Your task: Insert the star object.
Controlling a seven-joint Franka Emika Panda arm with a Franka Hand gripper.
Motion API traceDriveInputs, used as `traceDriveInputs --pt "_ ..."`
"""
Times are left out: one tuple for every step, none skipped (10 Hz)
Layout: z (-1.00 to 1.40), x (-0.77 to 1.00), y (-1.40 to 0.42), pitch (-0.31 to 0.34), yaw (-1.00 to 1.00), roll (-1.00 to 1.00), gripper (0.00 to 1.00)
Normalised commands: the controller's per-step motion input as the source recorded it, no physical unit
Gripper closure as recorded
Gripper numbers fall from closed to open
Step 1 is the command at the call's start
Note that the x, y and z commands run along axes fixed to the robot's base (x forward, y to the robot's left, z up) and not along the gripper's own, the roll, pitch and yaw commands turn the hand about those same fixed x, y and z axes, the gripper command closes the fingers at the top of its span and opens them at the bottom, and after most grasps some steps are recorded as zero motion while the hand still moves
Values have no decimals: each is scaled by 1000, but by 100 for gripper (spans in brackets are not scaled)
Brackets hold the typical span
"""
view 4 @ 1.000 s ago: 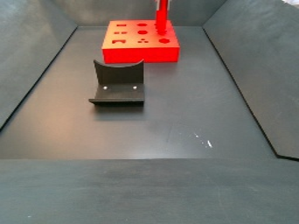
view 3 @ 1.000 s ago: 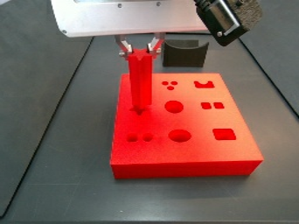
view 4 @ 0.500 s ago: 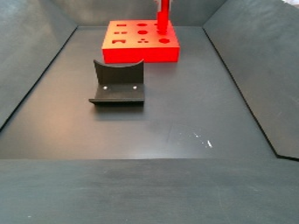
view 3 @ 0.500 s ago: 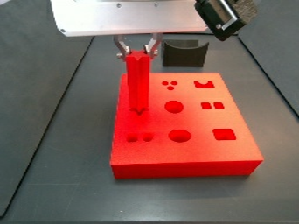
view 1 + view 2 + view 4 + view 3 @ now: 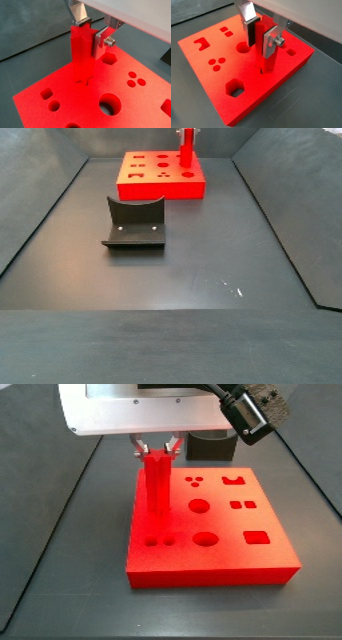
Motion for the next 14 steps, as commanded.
traceDriveInputs --pt "-97 0 -60 0 -14 184 100" --pt "-154 0 14 -20 0 0 100" --pt "-217 49 0 0 0 0 100" --pt "-517 11 0 -51 0 16 100" --pt "-977 0 9 -124 0 51 100" --pt "-1000 3 40 -77 0 56 100" --pt "-1000 0 111 -63 0 54 100" --pt "-780 234 194 0 -17 119 100" --pt "-977 0 220 -37 0 103 100" --pt "-1000 0 163 -84 0 83 100" --pt "-1000 -71 111 -103 0 87 100" --pt "-917 -211 17 -86 0 181 100" --pt "-869 -311 0 -83 -66 147 100" --pt "0 0 0 0 0 4 100"
